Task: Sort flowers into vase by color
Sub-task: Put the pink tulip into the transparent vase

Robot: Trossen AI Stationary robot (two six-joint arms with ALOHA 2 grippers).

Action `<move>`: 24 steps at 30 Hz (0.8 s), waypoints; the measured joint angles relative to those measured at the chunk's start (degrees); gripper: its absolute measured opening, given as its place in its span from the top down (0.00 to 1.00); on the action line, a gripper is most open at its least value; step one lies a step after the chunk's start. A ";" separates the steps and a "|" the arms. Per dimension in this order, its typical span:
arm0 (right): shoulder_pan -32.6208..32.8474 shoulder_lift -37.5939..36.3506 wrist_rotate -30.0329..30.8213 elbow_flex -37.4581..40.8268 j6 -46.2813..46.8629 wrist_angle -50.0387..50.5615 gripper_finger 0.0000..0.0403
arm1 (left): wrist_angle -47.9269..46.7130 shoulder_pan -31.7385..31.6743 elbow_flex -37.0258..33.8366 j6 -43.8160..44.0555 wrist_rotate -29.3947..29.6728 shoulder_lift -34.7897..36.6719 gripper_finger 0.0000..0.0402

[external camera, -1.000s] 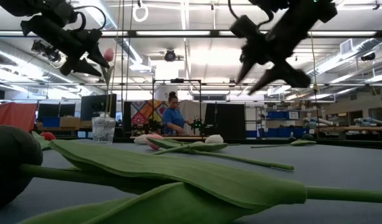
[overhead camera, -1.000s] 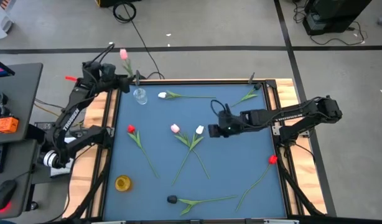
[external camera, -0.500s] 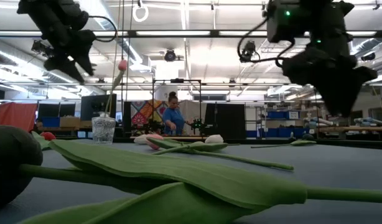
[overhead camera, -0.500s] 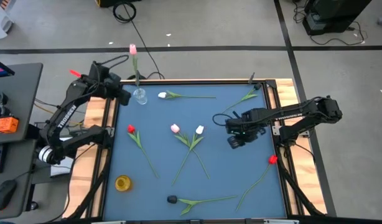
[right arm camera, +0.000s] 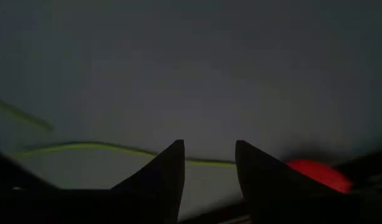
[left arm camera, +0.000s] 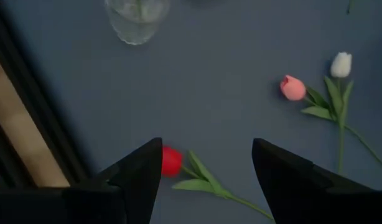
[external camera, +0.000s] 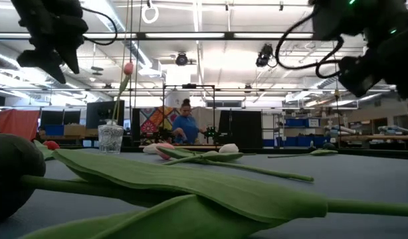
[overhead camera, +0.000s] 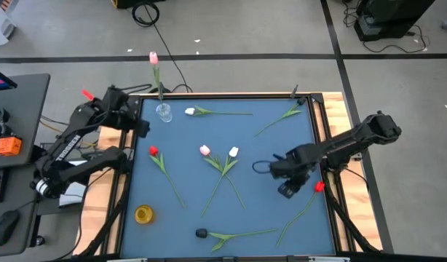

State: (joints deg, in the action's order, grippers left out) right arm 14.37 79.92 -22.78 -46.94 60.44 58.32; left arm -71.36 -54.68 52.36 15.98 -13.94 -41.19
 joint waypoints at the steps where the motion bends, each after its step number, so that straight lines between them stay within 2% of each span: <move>1: 1.34 0.00 -0.07 0.00 1.38 -1.99 0.62 | 0.07 1.17 0.00 1.74 0.00 0.71 0.37; 4: 4.64 0.00 2.42 -0.02 6.69 -7.72 0.62 | 1.17 5.08 0.00 7.11 -0.02 2.16 0.38; 8: 7.36 0.00 13.56 -0.02 19.69 -14.94 0.62 | 6.85 11.29 0.00 14.98 0.77 2.68 0.42; 10: 8.01 0.00 17.13 -0.02 26.92 -17.93 0.62 | 11.02 15.12 0.00 17.97 1.30 2.55 0.44; 18: 12.16 0.00 19.85 -0.02 40.26 -25.41 0.62 | 21.30 29.94 -0.02 22.23 8.02 -1.69 0.49; 21: 13.60 0.00 25.53 -0.02 39.04 -28.33 0.62 | 22.34 34.32 -0.02 21.68 11.69 -4.52 0.49; 24: 11.51 0.95 36.64 -0.02 23.23 -35.70 0.62 | 24.77 37.19 -0.23 19.35 14.97 -7.68 0.49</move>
State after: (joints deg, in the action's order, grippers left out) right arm 25.88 80.87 13.86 -46.96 83.67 22.62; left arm -46.58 -17.49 52.13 35.33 1.03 -48.87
